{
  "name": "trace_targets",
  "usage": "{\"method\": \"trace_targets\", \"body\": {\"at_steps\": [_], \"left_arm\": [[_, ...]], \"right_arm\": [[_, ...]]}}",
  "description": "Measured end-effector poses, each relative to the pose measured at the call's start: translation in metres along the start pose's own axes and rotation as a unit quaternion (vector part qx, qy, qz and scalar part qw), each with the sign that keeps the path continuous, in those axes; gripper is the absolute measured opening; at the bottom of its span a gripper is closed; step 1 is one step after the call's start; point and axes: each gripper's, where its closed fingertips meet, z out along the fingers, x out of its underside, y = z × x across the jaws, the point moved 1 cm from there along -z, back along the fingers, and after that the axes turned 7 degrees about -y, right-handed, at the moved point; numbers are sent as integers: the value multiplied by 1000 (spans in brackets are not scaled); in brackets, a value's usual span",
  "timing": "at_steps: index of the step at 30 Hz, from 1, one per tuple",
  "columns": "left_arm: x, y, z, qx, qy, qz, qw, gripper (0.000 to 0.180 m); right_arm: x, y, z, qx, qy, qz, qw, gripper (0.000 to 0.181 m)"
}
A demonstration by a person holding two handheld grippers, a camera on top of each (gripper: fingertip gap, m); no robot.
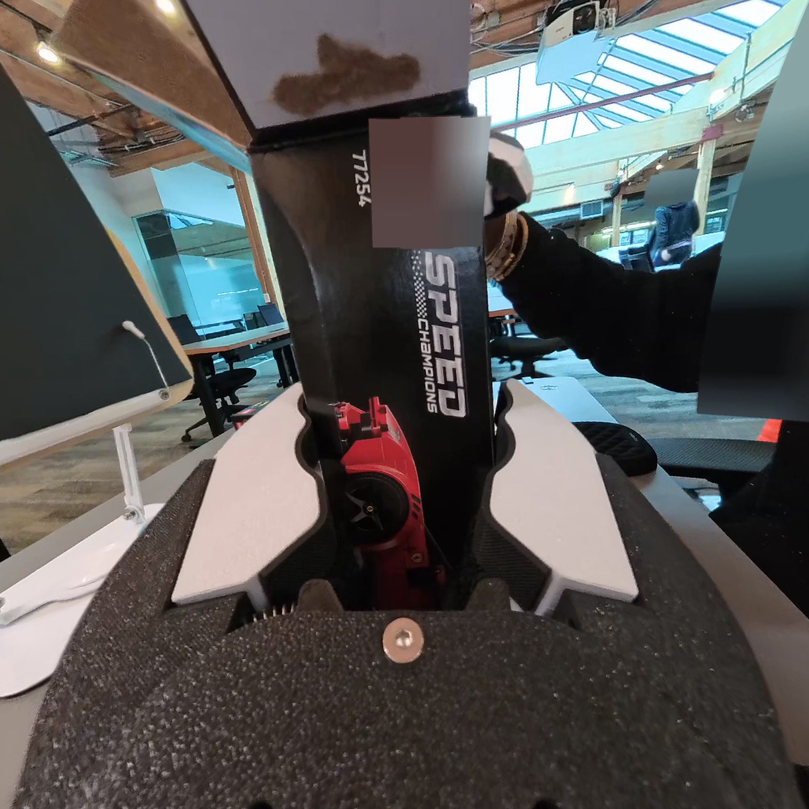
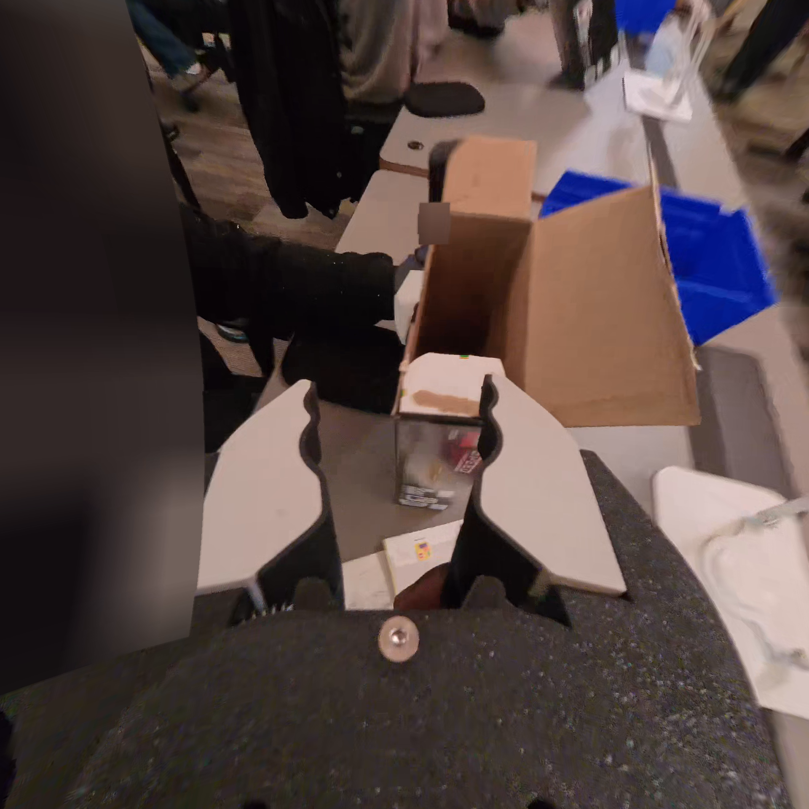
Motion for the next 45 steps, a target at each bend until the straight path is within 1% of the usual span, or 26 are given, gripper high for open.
{"method": "trace_targets", "body": {"at_steps": [2, 4, 5, 8, 10, 11, 13, 15, 17, 19, 20, 21, 22, 23, 24, 25, 27, 28, 30, 31, 32, 34, 37, 40, 45], "left_arm": [[0, 2, -2, 6, -5, -8, 1000, 79], [2, 3, -2, 19, -3, -16, 1000, 79], [2, 2, -3, 27, -2, -21, 999, 80], [3, -1, -2, 50, -7, -45, 998, 80], [7, 1, 3, 55, -14, -57, 997, 80], [7, 2, 3, 56, -21, -60, 996, 80], [9, 6, 3, 64, -28, -62, 996, 80], [10, 7, 2, 55, -12, -61, 997, 81], [11, 7, 0, 45, 16, -43, 998, 81], [3, 9, -8, 17, 30, 8, 999, 90], [-7, 14, -15, -9, 25, 35, 999, 94], [-24, 18, -24, -39, 4, 67, 997, 90], [-45, 20, -36, -68, -29, 102, 992, 80], [-66, 26, -50, -112, -57, 142, 982, 63], [-82, 36, -63, -168, -63, 183, 967, 48], [-87, 42, -70, -196, -34, 219, 955, 37], [-76, 40, -65, -172, 63, 263, 947, 35], [-69, 35, -57, -144, 95, 283, 943, 36], [-61, 28, -41, -97, 133, 337, 927, 45], [-60, 25, -34, -83, 148, 366, 915, 50], [-60, 25, -30, -74, 164, 390, 903, 49], [-63, 29, -27, -66, 192, 425, 882, 55], [-67, 25, -25, -23, 228, 449, 863, 59], [-68, 16, -21, 37, 278, 467, 838, 64], [-52, 9, -17, 142, 408, 479, 764, 59]], "right_arm": [[6, -2, -10, 43, 17, -120, 992, 62], [11, -6, -14, 99, 60, -263, 958, 51], [13, -7, -13, 110, 89, -304, 942, 47], [21, -15, -4, 104, 168, -359, 912, 45], [29, -20, 5, 87, 210, -386, 894, 38], [26, -24, 7, 93, 216, -410, 881, 27], [25, -25, 8, 76, 241, -423, 870, 21], [26, -32, 6, 71, 269, -440, 854, 18], [26, -33, 7, 59, 286, -449, 845, 16], [26, -34, 7, 46, 305, -458, 834, 15], [26, -34, 7, 40, 313, -460, 830, 15], [26, -34, 6, 35, 321, -459, 828, 14], [26, -34, 7, 30, 328, -460, 825, 14], [26, -34, 7, 26, 333, -462, 822, 14], [26, -34, 8, 23, 339, -464, 818, 14], [26, -34, 8, 21, 342, -466, 816, 14], [25, -34, 8, 20, 345, -467, 814, 14], [25, -34, 8, 20, 345, -467, 814, 14], [25, -34, 7, 21, 345, -464, 816, 14], [25, -34, 8, 21, 345, -464, 816, 14], [25, -35, 6, 22, 351, -463, 814, 14], [24, -37, 7, 24, 355, -468, 809, 14], [23, -35, 9, 11, 350, -470, 810, 14], [23, -37, 10, 6, 358, -479, 801, 14], [22, -35, 11, -2, 354, -478, 804, 14]]}}
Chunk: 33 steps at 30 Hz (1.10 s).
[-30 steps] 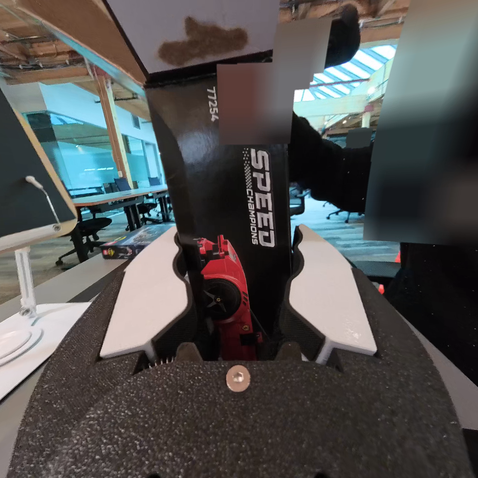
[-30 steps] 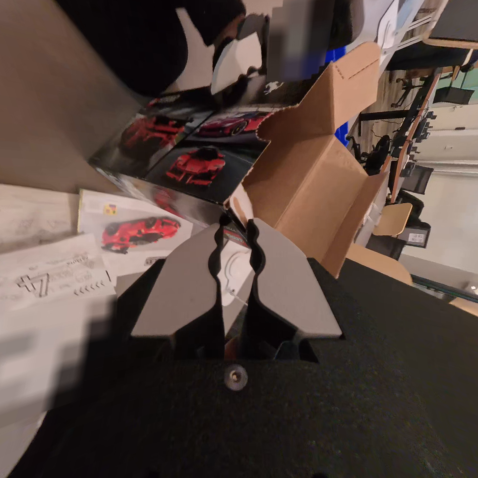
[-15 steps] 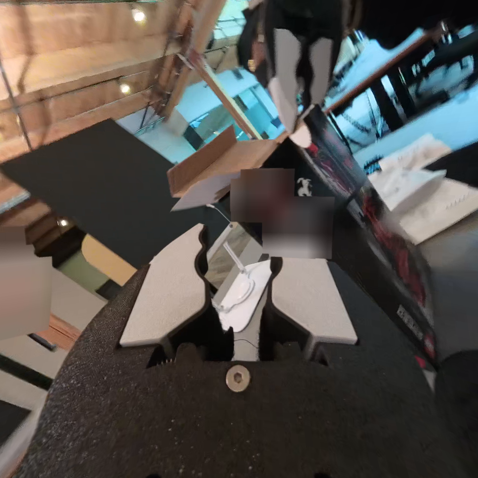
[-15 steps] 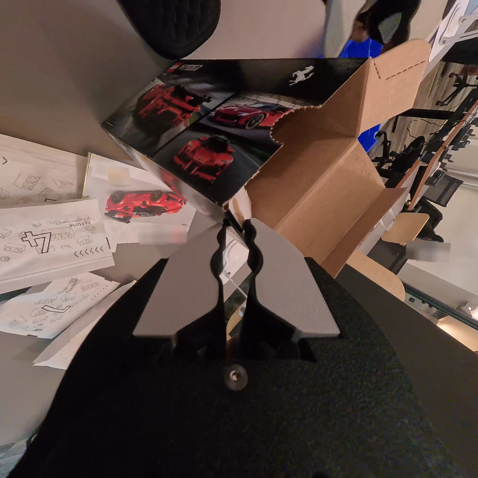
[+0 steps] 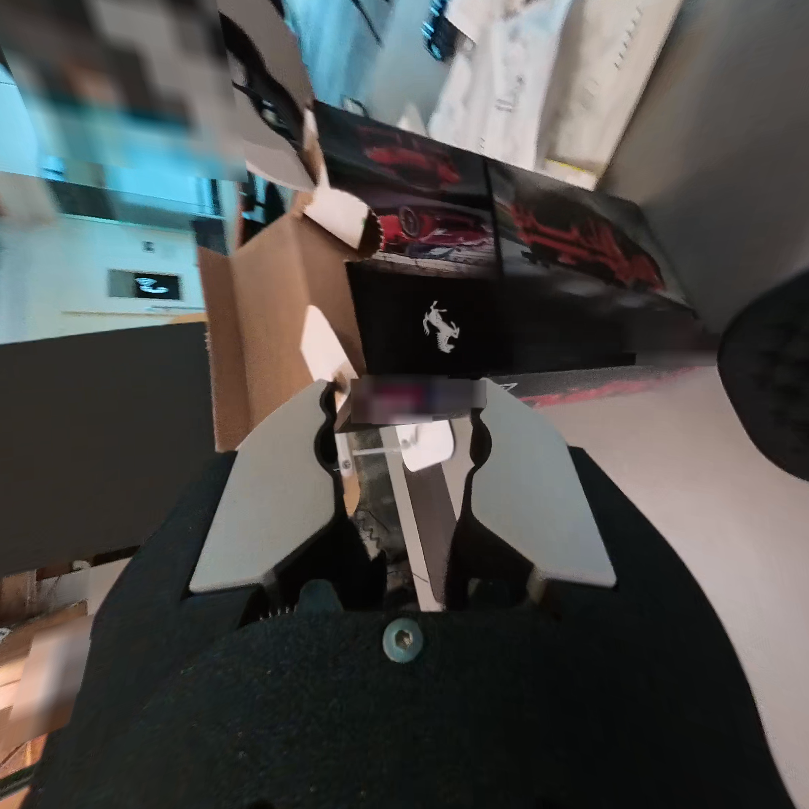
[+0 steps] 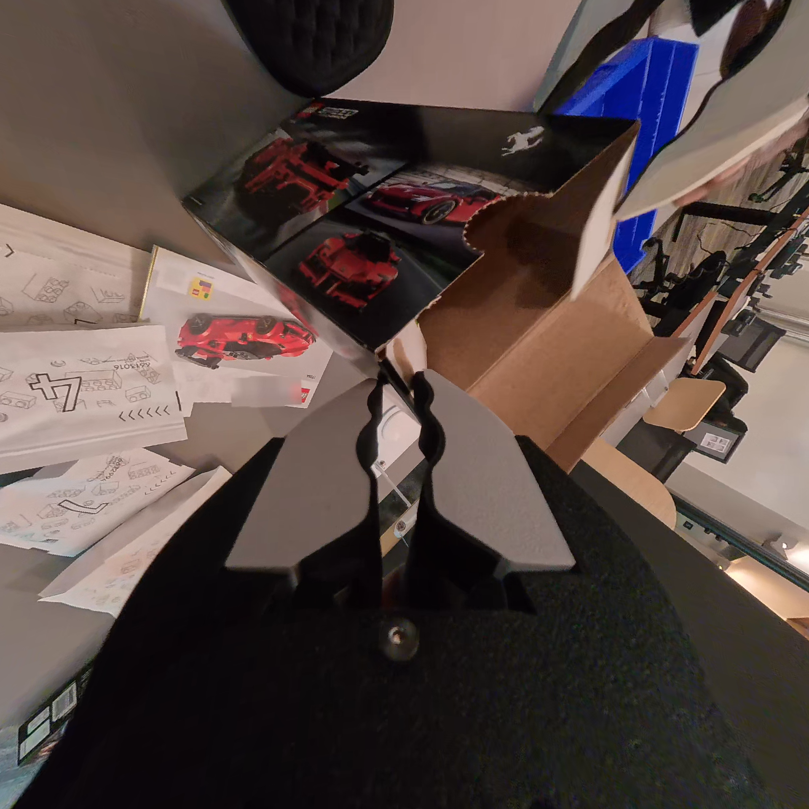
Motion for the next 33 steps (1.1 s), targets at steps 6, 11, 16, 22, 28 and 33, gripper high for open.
{"method": "trace_targets", "body": {"at_steps": [6, 11, 16, 22, 28, 33], "left_arm": [[7, 2, 10, 85, 53, 43, 994, 48], [3, -2, 4, 132, 82, 34, 987, 39], [1, -10, 1, 194, 127, 27, 972, 34], [0, -10, 0, 183, 124, 31, 975, 35], [-1, -11, 0, 165, 120, 41, 978, 37], [-1, -11, -1, 159, 118, 41, 979, 37]], "right_arm": [[1, 2, 0, -1, 0, -1, 1000, 14], [-1, 0, 0, 3, -24, 12, 1000, 14], [-4, -3, 1, -3, -35, 38, 999, 14], [-2, -5, -6, 32, -144, 225, 963, 24], [11, -21, -33, 99, -354, 515, 774, 50], [51, -33, -18, 76, -461, 749, 470, 62]]}}
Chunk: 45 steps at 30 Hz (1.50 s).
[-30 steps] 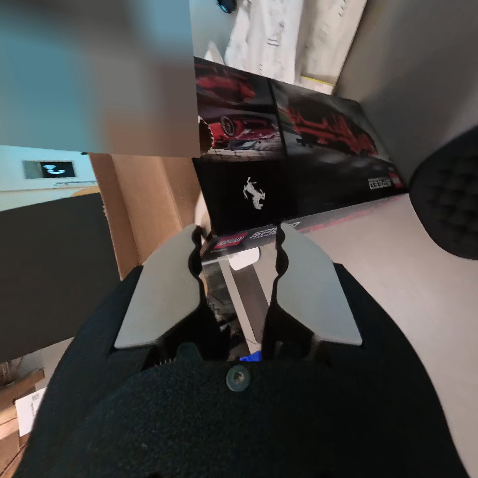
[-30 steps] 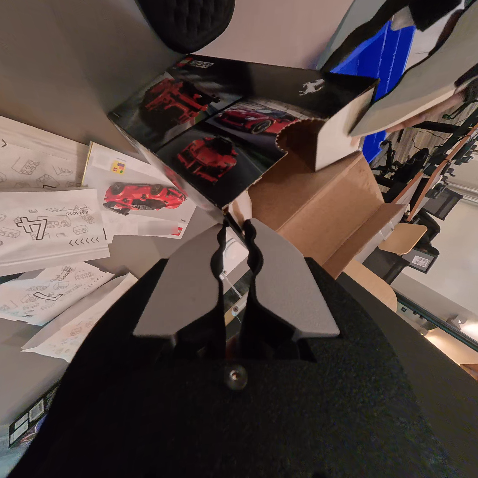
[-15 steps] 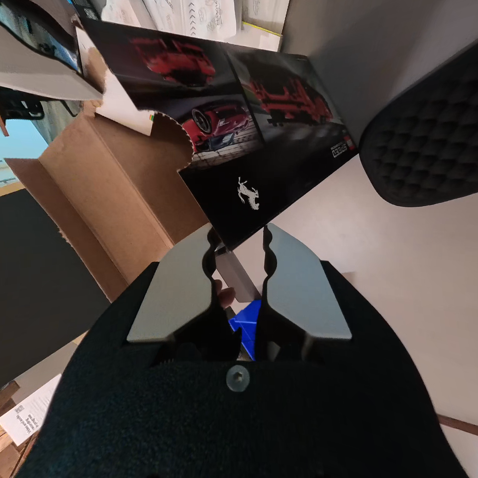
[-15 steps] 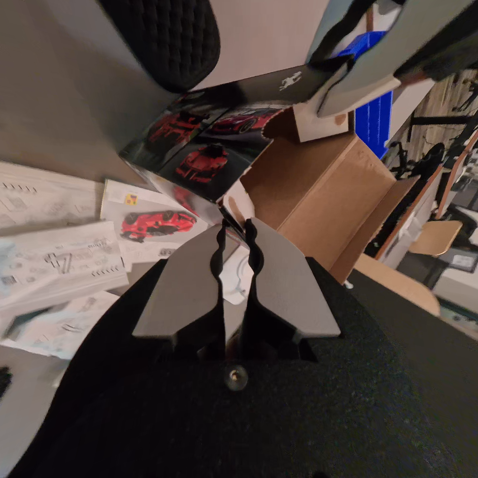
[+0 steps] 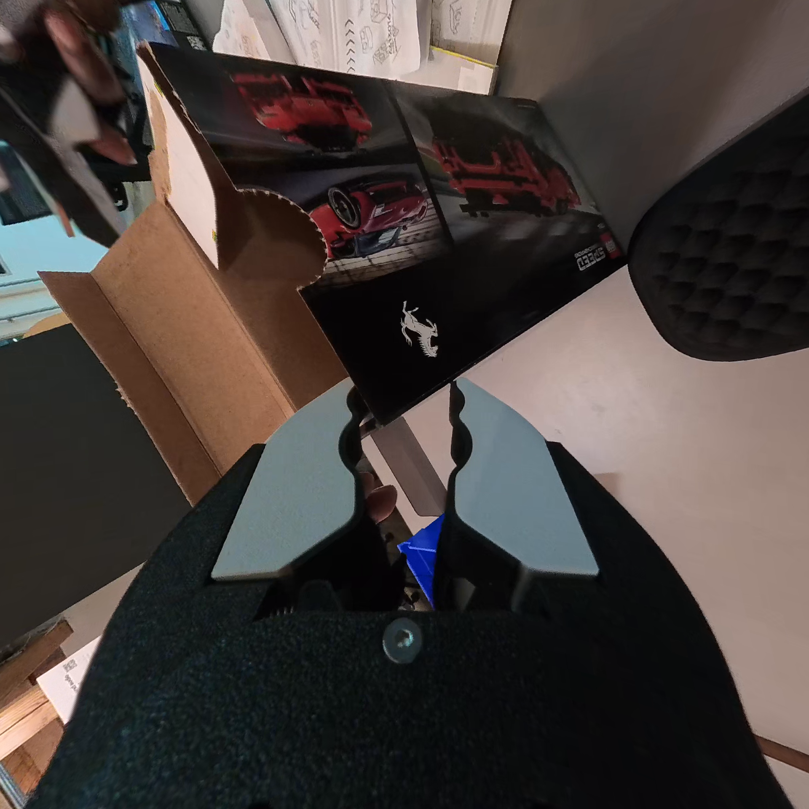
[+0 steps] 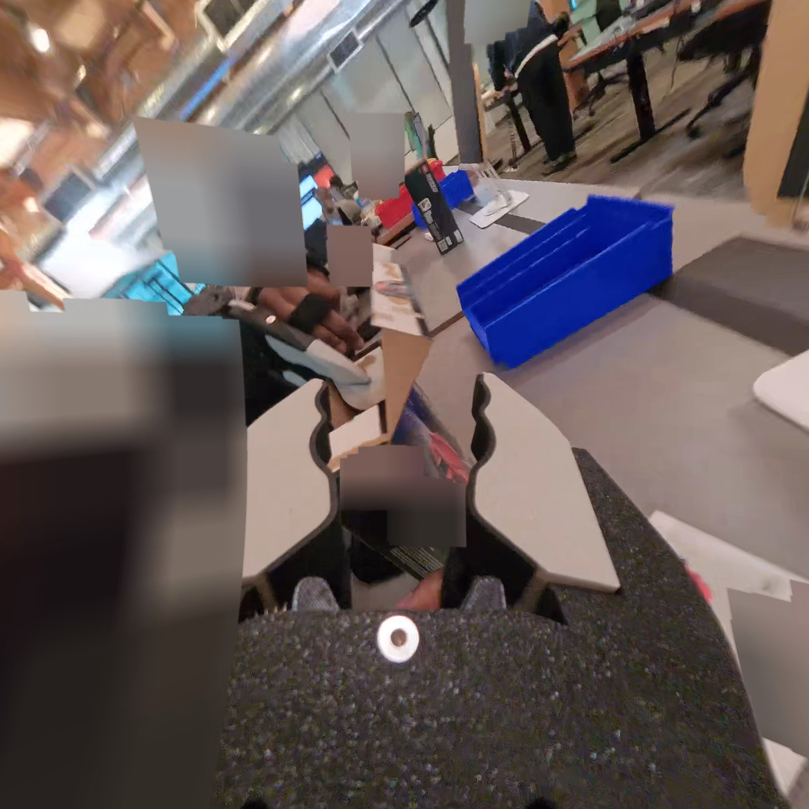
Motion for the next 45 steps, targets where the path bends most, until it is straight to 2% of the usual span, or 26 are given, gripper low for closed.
{"method": "trace_targets", "body": {"at_steps": [3, 4, 6, 7, 9, 11, 13, 15, 17, 18, 20, 21, 22, 24, 27, 29, 33, 36, 39, 42, 45], "left_arm": [[0, 0, 0, -2, -1, 0, 1000, 37], [0, -1, -1, -3, -2, -1, 1000, 37], [0, -1, -1, -3, -2, -4, 1000, 37], [0, -1, -1, -3, -2, -7, 1000, 38], [-1, -1, -2, -4, -6, -14, 1000, 38], [-1, 0, -1, -7, -7, -19, 1000, 38], [-3, -2, -2, -7, -14, -39, 999, 45], [-10, -4, -8, -19, -55, -91, 994, 51], [-21, -2, -26, -53, -140, -156, 976, 57], [-28, 3, -41, -78, -200, -195, 957, 62], [-29, 31, -80, -183, -314, -276, 890, 65], [-17, 53, -98, -256, -346, -334, 839, 62], [-10, 65, -107, -269, -373, -390, 798, 56], [-18, 62, -94, -188, -394, -426, 792, 50], [-7, 63, -62, -189, -317, -424, 827, 52], [-6, 60, -47, -162, -305, -442, 828, 53], [-2, 58, -37, -126, -327, -485, 801, 56], [-2, 45, -22, -55, -322, -518, 791, 60], [-8, 43, -17, -38, -338, -509, 791, 51], [-16, 48, -33, -25, -396, -517, 758, 45], [-13, 46, -37, 8, -413, -545, 729, 53]], "right_arm": [[6, -13, 16, 6, 2, 7, 1000, 65], [6, -10, 21, -5, 2, 3, 1000, 57], [-2, 5, 27, -37, -16, -34, 999, 9], [-5, 13, 28, -47, -23, -85, 995, 1], [-1, 27, 27, -45, -6, -246, 968, 1], [7, 38, 23, -39, 18, -416, 908, 1], [14, 43, 21, -23, 40, -511, 858, 1], [20, 49, 21, -28, 47, -531, 845, 0], [23, 48, 20, -23, 56, -547, 835, 1], [24, 48, 19, -22, 60, -554, 830, 1], [28, 51, 19, -25, 68, -571, 818, 1], [31, 53, 20, -28, 72, -582, 810, 1], [33, 54, 21, -28, 74, -593, 802, 1], [35, 54, 16, -31, 78, -603, 794, 2], [35, 54, 16, -30, 80, -614, 785, 2], [37, 56, 16, -36, 80, -620, 779, 2], [39, 56, 15, -41, 87, -632, 769, 2], [40, 56, 13, -50, 89, -644, 758, 3], [40, 57, 14, -54, 88, -650, 753, 3], [40, 55, 12, -53, 88, -652, 751, 3], [40, 54, 15, -53, 88, -657, 747, 3]]}}
